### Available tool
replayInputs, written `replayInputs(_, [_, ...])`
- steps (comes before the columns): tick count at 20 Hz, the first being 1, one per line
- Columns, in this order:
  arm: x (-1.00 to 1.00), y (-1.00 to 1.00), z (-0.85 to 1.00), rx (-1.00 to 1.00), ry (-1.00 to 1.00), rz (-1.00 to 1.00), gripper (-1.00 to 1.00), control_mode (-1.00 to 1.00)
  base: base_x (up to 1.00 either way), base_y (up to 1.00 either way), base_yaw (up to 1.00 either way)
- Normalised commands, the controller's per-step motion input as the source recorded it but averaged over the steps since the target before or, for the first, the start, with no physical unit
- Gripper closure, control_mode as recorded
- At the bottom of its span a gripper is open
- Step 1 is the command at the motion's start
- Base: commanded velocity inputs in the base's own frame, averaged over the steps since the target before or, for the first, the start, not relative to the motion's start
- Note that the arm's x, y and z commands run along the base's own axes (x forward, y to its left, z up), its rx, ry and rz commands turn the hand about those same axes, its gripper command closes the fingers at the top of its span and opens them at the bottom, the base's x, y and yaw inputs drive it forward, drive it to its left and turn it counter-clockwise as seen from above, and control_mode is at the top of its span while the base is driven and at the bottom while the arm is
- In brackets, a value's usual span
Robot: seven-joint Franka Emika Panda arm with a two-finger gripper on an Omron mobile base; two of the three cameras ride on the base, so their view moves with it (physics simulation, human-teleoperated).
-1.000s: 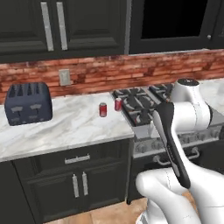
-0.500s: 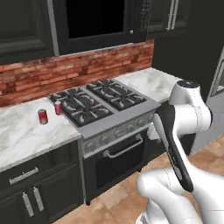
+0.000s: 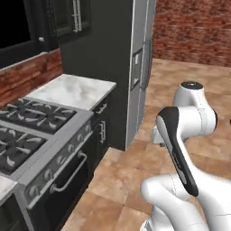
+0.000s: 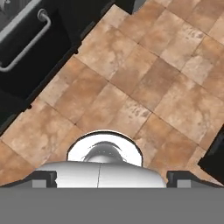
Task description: Four empty soda cans are scattered around the kitchen. Gather all the cans and cluster them next to the stove for recycling.
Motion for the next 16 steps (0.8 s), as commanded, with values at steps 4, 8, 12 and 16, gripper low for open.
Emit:
replayInputs(4, [0.0,0.0,0.0,0.0,0.0,0.0,-1.0,1.0,0.0,0.0,-0.89])
replayInputs(8, [0.0,0.0,0.0,0.0,0.0,0.0,-1.0,1.0,0.04,0.0,-0.88])
replayInputs(12, [0.0,0.0,0.0,0.0,0.0,0.0,-1.0,1.0,0.06,0.0,-0.87])
replayInputs(16, [0.0,0.0,0.0,0.0,0.0,0.0,-1.0,1.0,0.14,-0.13,-0.75])
